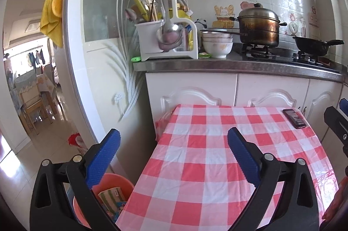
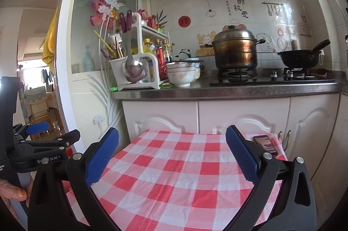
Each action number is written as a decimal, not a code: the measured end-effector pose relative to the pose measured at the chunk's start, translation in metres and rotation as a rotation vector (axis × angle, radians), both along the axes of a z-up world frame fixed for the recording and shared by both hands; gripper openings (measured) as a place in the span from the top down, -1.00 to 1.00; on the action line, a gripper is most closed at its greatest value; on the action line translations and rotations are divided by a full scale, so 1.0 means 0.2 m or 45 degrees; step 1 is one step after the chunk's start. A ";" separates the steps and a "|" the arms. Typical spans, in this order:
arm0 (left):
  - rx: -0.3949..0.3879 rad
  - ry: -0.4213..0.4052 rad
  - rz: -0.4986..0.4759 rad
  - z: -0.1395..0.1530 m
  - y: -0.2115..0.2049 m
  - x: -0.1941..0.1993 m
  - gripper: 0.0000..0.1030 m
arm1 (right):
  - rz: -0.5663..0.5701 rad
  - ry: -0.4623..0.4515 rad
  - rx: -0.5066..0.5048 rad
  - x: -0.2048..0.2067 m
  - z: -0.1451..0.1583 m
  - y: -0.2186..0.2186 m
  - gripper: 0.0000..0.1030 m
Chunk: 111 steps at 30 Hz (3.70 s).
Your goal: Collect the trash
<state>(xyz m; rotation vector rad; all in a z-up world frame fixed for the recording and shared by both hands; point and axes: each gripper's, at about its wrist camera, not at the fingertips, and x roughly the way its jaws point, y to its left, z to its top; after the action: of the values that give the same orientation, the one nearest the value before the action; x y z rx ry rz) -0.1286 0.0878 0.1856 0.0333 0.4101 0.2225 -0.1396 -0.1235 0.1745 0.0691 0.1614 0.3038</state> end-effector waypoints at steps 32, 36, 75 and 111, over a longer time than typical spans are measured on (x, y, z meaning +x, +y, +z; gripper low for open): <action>0.014 -0.139 -0.106 0.16 -0.21 -0.12 -0.91 | -0.185 -0.130 -0.070 -0.26 0.13 -0.13 -0.92; 0.000 -0.146 -0.125 0.17 -0.22 -0.13 -0.91 | -0.198 -0.138 -0.083 -0.28 0.13 -0.12 -0.92; -0.125 -0.098 -0.230 0.09 -0.13 -0.16 -0.91 | -0.260 -0.007 -0.154 -0.23 0.07 -0.04 -0.92; -0.109 -0.081 -0.242 0.05 -0.12 -0.13 -0.91 | -0.240 0.050 -0.139 -0.16 0.01 -0.06 -0.92</action>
<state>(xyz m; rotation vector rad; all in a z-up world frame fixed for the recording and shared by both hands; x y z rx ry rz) -0.1545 0.0631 0.1951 -0.0188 0.3505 0.0186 -0.1721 -0.1361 0.1771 -0.0179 0.2084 0.1053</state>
